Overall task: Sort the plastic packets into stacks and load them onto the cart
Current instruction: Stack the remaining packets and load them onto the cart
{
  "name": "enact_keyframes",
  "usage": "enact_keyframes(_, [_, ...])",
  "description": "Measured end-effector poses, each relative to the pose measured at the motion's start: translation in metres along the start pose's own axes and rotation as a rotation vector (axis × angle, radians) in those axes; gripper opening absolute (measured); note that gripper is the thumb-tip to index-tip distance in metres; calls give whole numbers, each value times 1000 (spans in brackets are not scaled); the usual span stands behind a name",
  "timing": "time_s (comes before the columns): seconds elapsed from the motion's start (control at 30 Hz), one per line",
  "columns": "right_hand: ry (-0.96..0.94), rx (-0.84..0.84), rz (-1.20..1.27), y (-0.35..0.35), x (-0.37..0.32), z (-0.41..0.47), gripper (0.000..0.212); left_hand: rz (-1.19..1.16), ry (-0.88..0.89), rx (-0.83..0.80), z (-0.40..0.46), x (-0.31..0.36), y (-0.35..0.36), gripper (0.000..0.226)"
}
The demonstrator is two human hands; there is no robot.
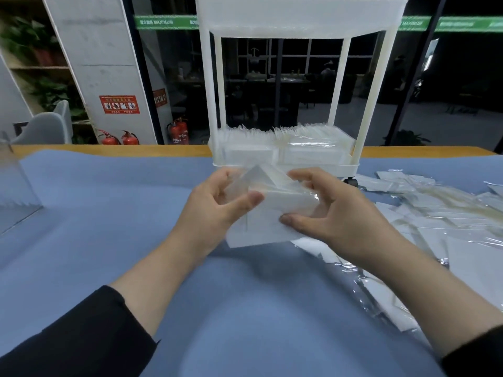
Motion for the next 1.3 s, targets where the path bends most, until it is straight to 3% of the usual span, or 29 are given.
enact_keyframes(0.1, [13,-72,-129,17,5,2,49,86,-80,131,2,-8,-19,70])
enact_keyframes(0.2, [-1,-71,-141,27,14,1,58,136,-171,129,2,-14,-10,83])
enact_keyframes(0.27, [-16,-78,-125,29,15,-1,63,174,-192,100,1,-18,1,76])
enact_keyframes(0.37, [8,-83,-74,27,19,-3,53,128,-279,145,1,-30,-1,62])
enact_keyframes(0.43, [15,-71,-60,23,19,-4,45,67,-318,211,2,-30,-9,67])
enact_keyframes(0.53, [-8,-52,-66,21,16,-3,39,76,-238,204,1,-13,-9,80])
enact_keyframes(0.67, [-29,-92,-69,27,14,-4,45,100,-249,208,0,-19,-5,51])
enact_keyframes(0.77, [-6,-99,-113,26,20,-5,66,146,-220,285,2,-18,-14,23])
enact_keyframes(0.83, [-20,-102,-118,25,17,-6,77,99,-196,278,2,-12,-13,36])
enact_keyframes(0.9, [-46,-159,-160,32,12,-6,72,60,-230,257,0,-14,-9,68])
enact_keyframes(0.97, [-71,-203,-214,37,10,-6,61,47,-276,254,1,-22,-6,79])
enact_keyframes(1.1, [-70,-181,-251,33,16,-6,58,135,-338,289,5,-37,-11,8])
enact_keyframes(1.2, [-54,-128,-192,30,18,-6,56,35,-342,248,4,-35,-5,19])
enact_keyframes(1.3, [-80,-84,-51,31,13,-6,61,-71,-312,97,-1,-26,16,53])
Point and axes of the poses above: each hand's wrist, its own z-axis towards the middle knuckle, its own y-axis out of the palm, x = y × z, the point moved 8 cm from there along z, towards the middle knuckle, and after that the axes turned 13 degrees about z, right-handed, at the moved point
